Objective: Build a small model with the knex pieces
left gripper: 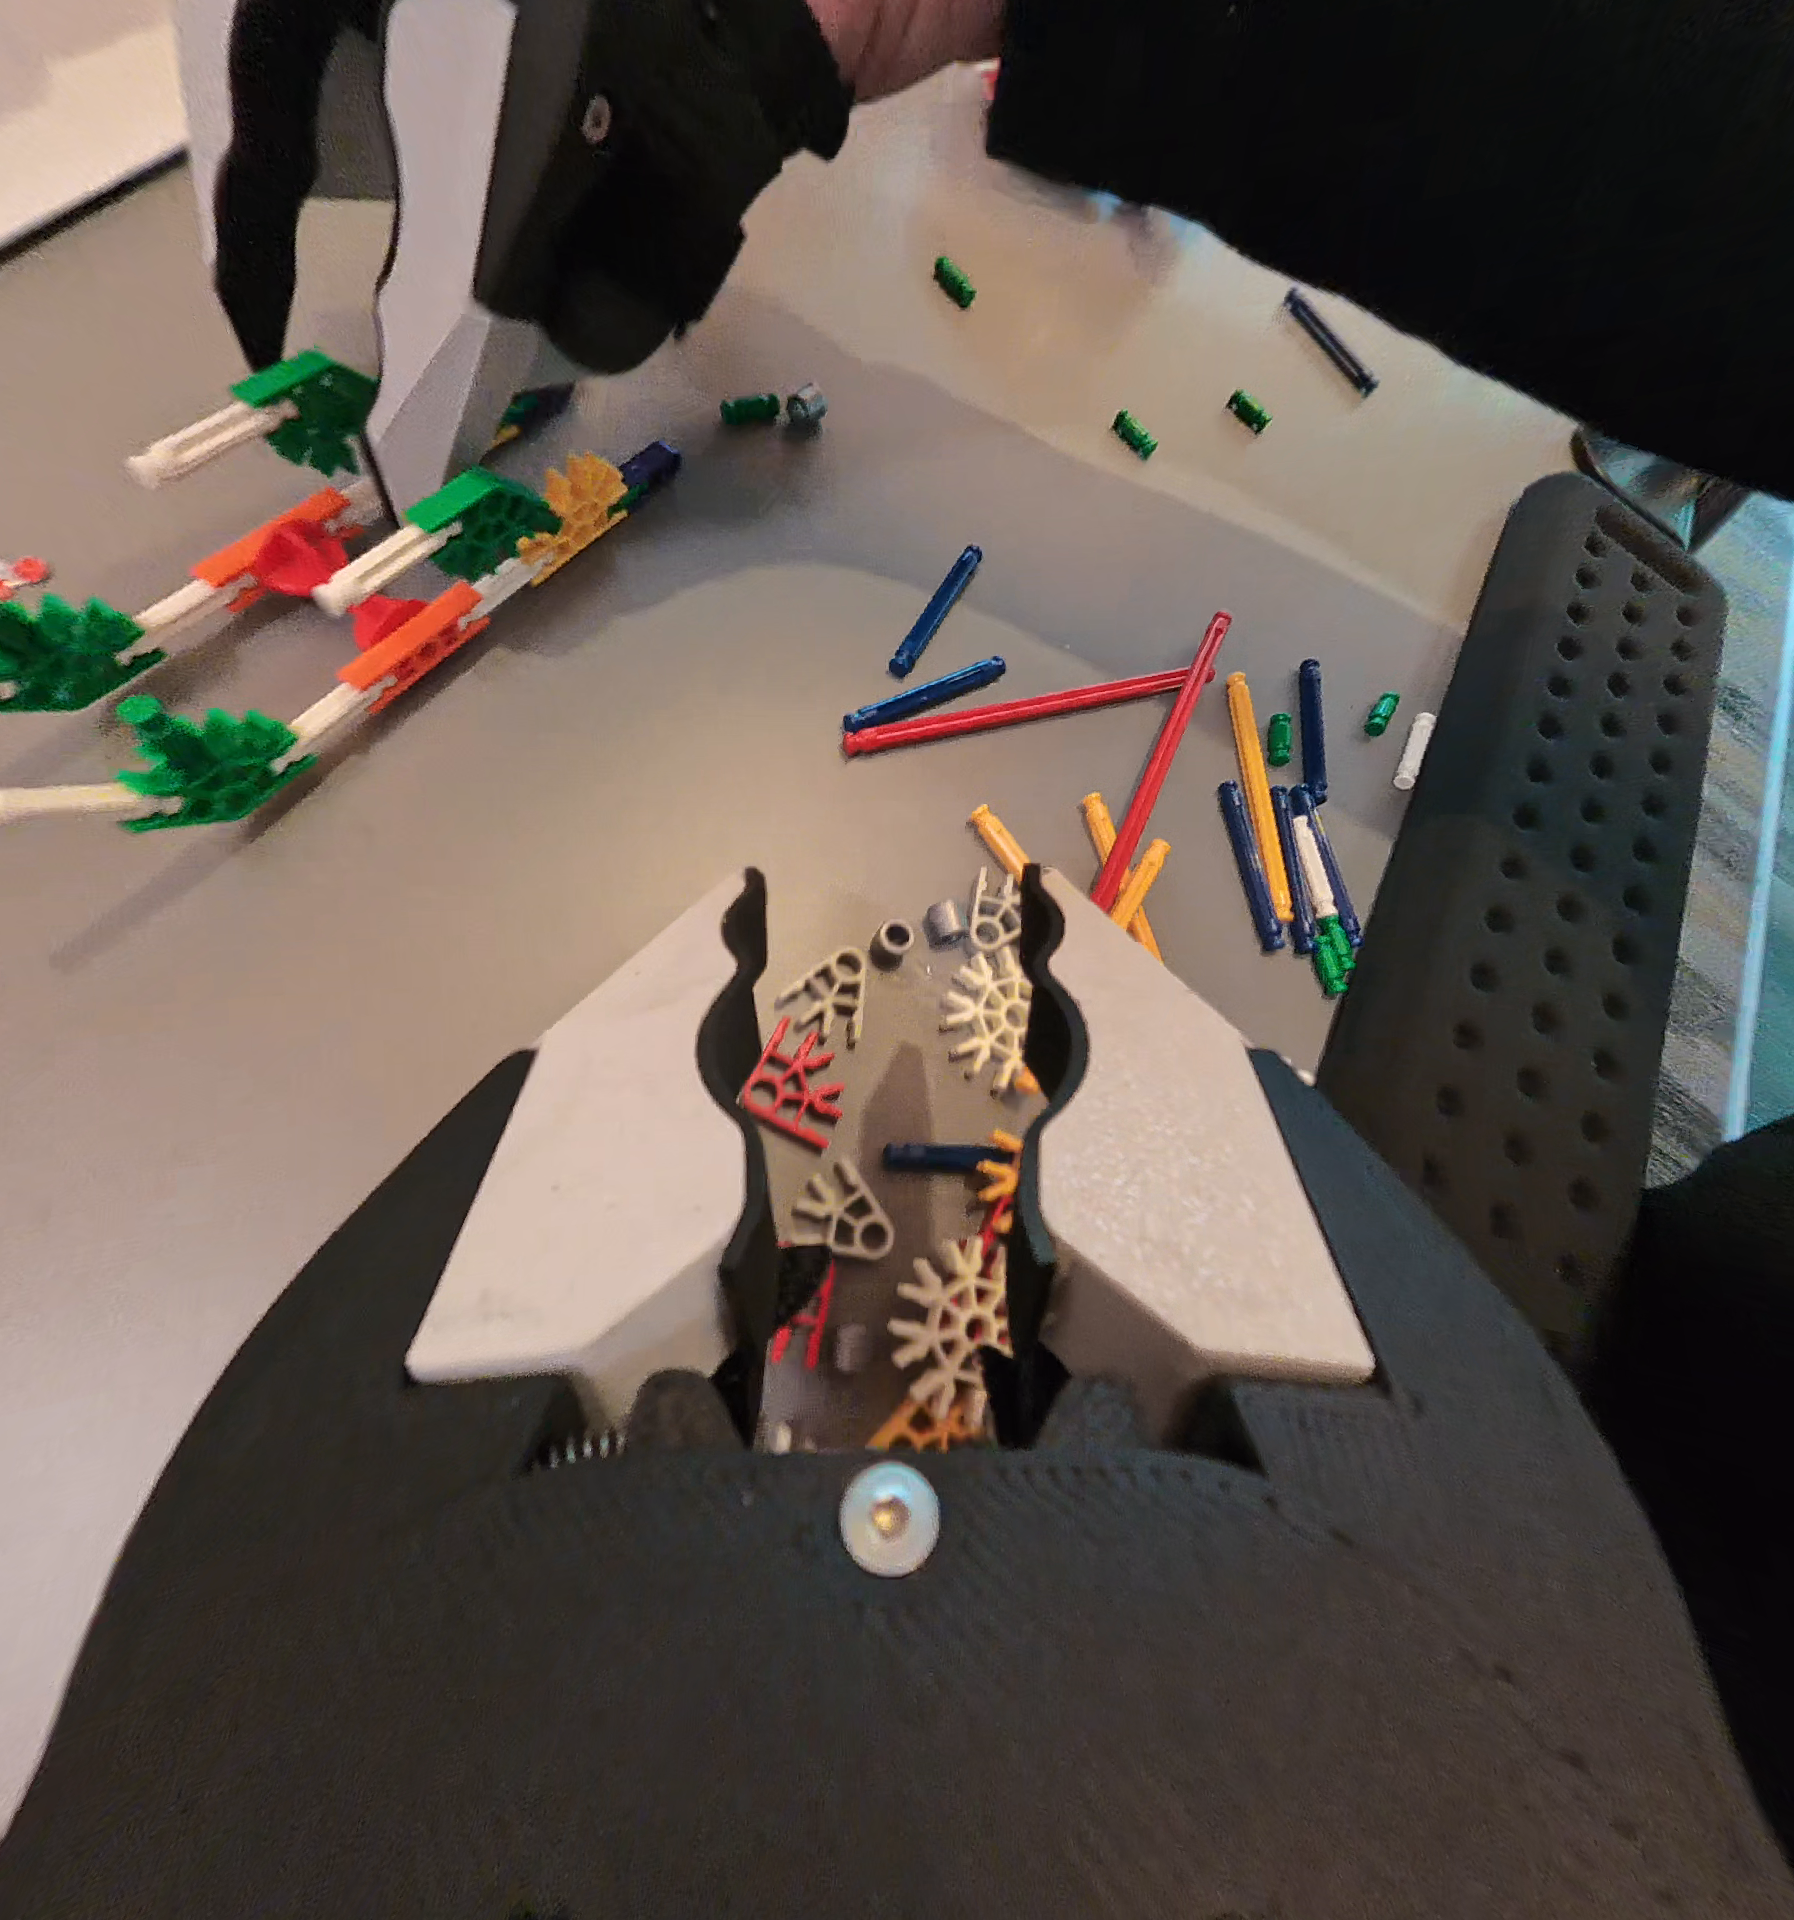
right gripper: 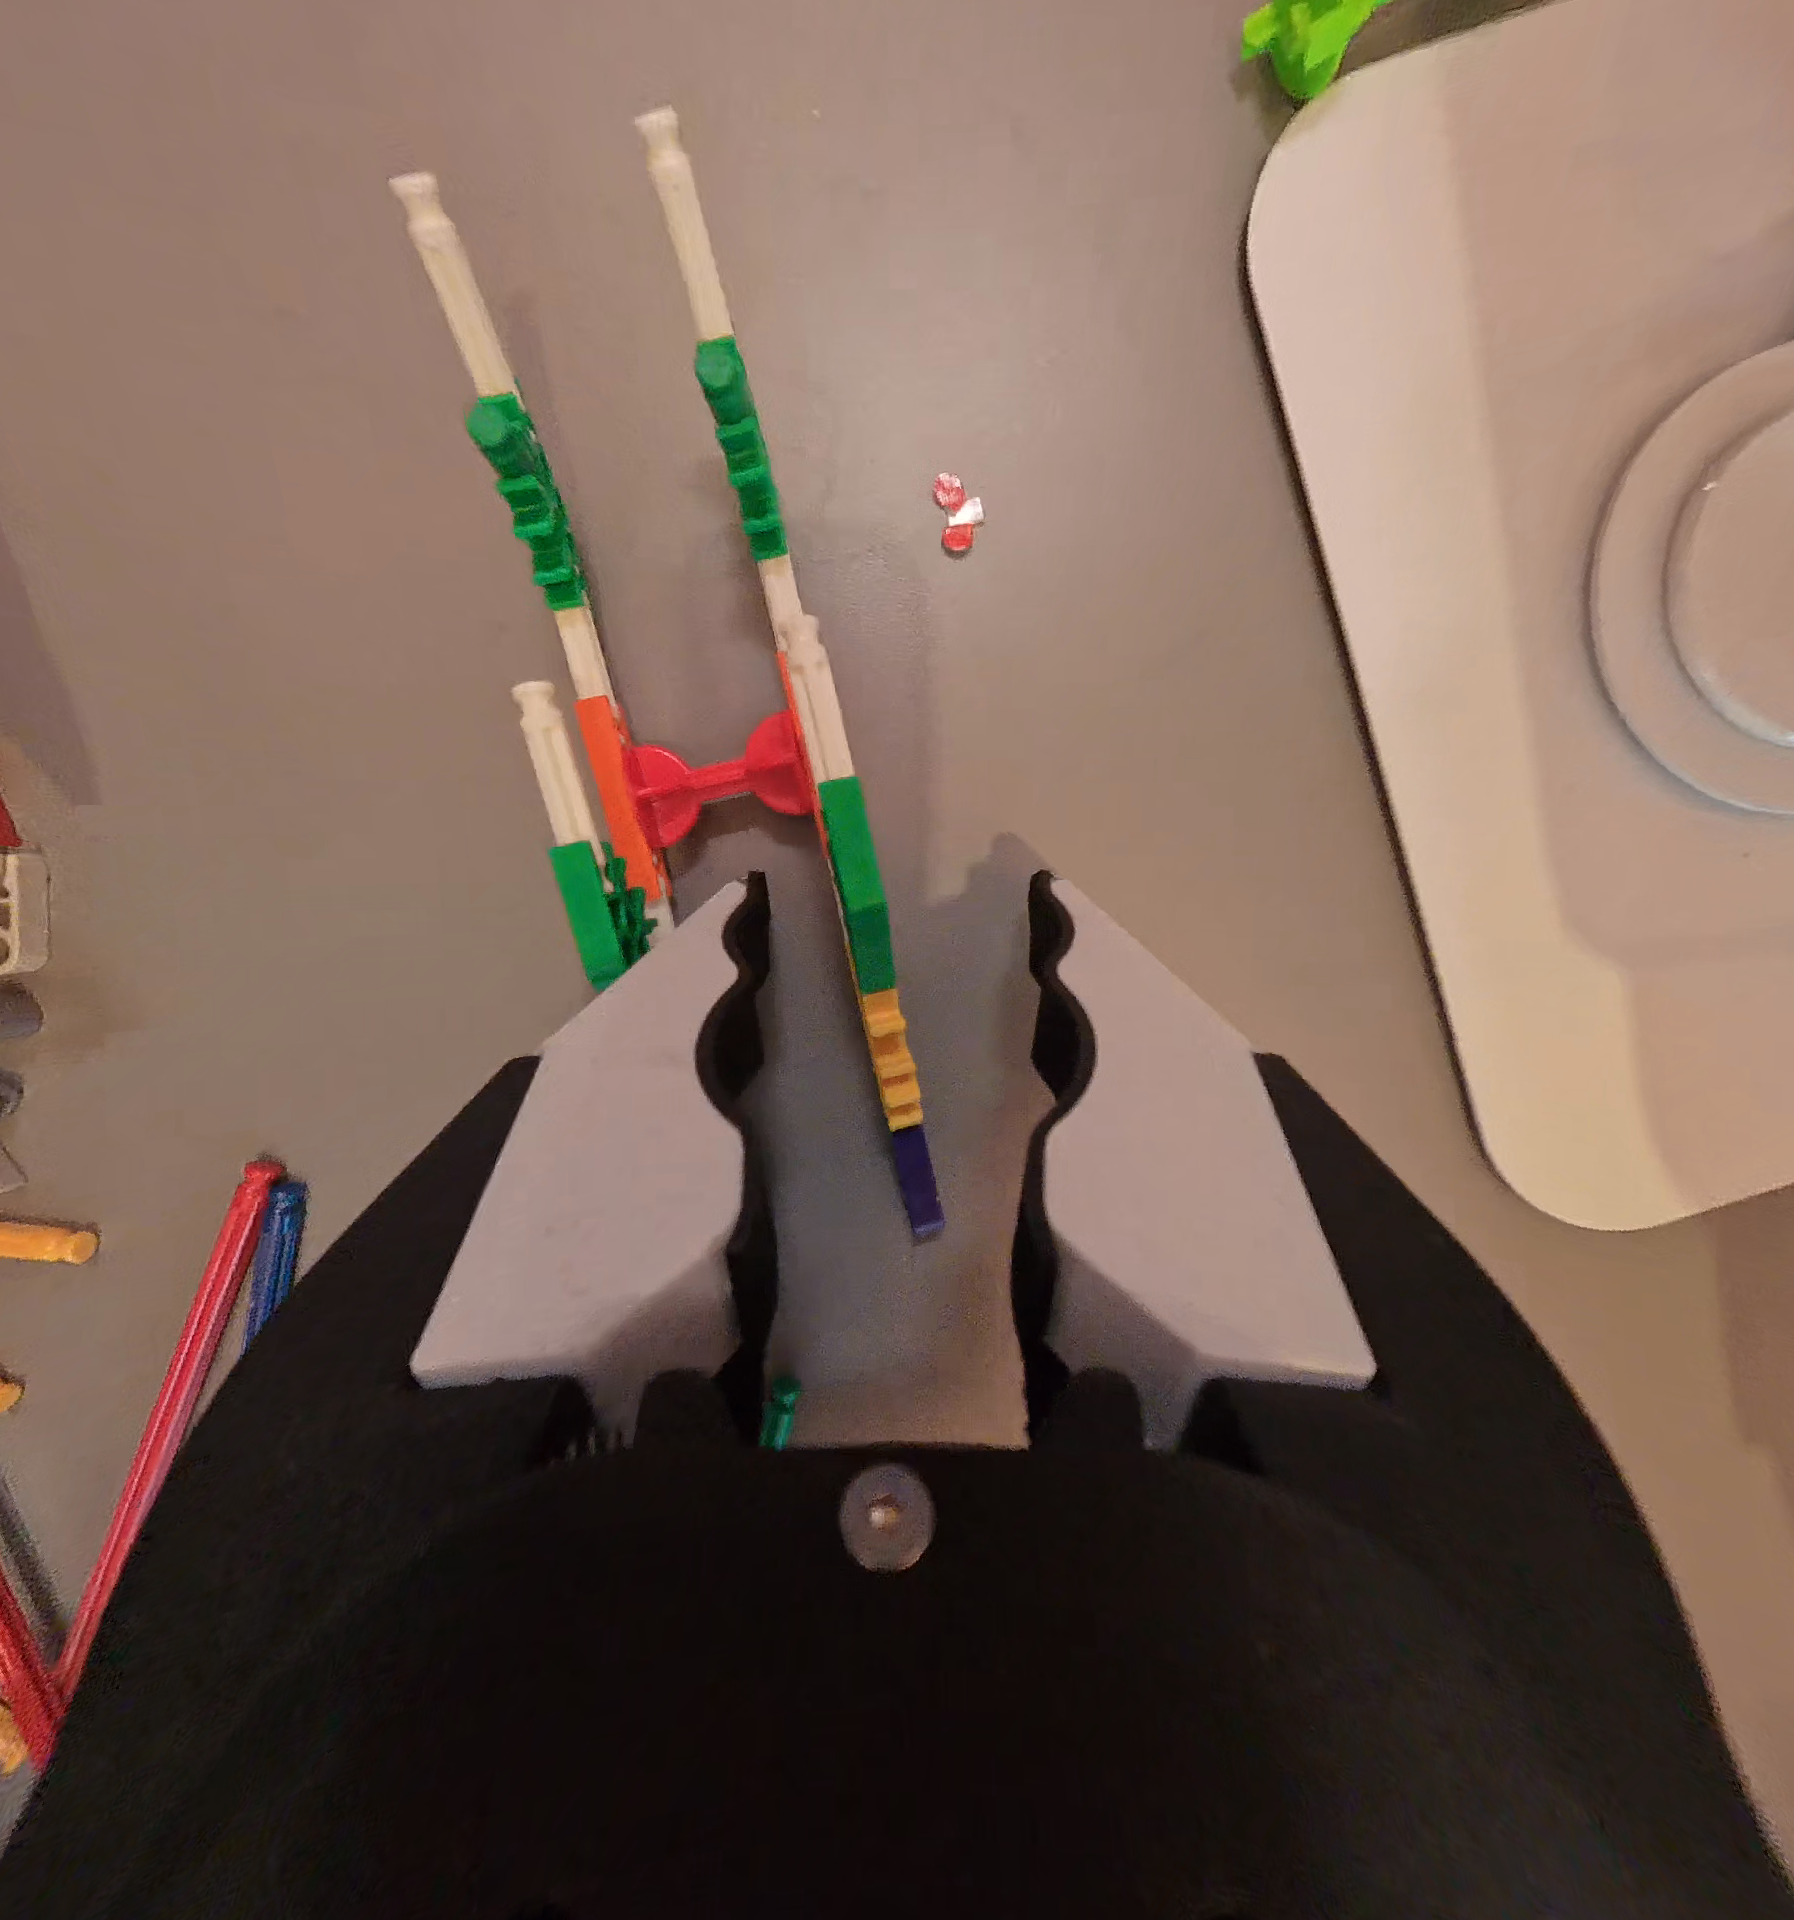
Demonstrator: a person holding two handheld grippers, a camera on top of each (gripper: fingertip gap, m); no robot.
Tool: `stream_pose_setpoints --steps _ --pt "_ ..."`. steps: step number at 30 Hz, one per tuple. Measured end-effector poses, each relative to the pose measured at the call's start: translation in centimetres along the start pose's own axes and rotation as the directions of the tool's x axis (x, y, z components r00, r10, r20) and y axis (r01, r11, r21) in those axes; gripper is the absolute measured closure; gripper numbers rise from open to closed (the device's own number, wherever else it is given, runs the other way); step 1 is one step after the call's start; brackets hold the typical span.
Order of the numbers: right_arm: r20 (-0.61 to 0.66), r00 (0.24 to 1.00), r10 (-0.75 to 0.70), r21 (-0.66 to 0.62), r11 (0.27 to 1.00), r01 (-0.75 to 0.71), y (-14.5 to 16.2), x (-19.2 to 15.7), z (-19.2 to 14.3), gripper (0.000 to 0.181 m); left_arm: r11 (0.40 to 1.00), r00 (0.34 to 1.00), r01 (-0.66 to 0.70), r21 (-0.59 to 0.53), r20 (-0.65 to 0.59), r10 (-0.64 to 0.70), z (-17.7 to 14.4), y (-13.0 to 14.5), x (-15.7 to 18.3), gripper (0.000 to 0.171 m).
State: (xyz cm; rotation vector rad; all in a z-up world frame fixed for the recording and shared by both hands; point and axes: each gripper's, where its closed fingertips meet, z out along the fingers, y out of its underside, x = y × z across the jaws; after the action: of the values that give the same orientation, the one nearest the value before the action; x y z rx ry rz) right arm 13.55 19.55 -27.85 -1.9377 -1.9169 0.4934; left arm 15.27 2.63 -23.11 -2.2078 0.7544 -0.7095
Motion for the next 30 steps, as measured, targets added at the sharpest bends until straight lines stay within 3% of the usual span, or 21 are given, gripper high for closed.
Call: stream_pose_setpoints --steps 9,17,23,30 --pt "0.030 0.994 0.106 0.128 0.986 -0.109 -0.4 -1.6 -4.3 0.105 0.998 0.989 0.040 0.053 0.137 -0.047 -6.0 2.3 -2.3 0.125" --pt "0.025 0.993 0.112 0.089 0.989 -0.114 0.7 -2.4 -1.7 0.107 0.995 0.980 0.083 0.053 0.177 -0.091 -7.7 4.4 -3.5 0.125" --pt "0.042 0.996 0.077 0.052 0.995 -0.079 0.7 -2.5 -0.1 0.127 0.998 0.979 0.045 0.041 0.197 -0.052 -8.3 4.7 -3.4 0.124" --pt "0.003 0.994 0.110 0.078 0.991 -0.110 0.0 -2.1 -1.7 0.107 0.997 0.970 0.060 0.049 0.233 -0.070 -10.0 5.6 -4.3 0.122"
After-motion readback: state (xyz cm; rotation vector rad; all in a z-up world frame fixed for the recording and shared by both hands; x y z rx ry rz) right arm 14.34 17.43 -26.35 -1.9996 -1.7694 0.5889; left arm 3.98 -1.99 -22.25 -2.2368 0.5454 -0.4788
